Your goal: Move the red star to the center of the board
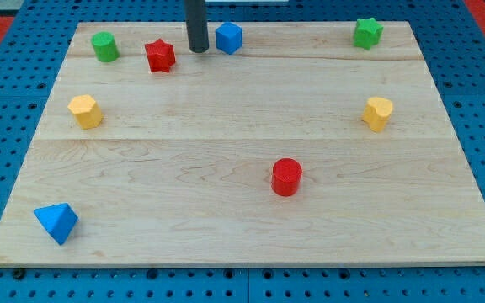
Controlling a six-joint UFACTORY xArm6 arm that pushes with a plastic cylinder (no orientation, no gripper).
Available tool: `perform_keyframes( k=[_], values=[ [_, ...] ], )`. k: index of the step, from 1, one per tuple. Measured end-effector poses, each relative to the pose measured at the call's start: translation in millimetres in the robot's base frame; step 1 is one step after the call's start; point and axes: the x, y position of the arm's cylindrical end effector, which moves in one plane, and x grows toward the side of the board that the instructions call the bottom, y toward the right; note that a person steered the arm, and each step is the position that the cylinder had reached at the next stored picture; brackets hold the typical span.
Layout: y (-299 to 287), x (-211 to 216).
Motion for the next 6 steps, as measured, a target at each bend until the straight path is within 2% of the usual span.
perform_keyframes(
  k=[2, 3, 4, 5, 6],
  values=[
    [0, -2],
    [17, 33],
    [77, 89],
    [81, 93],
    [56, 51]
  ],
)
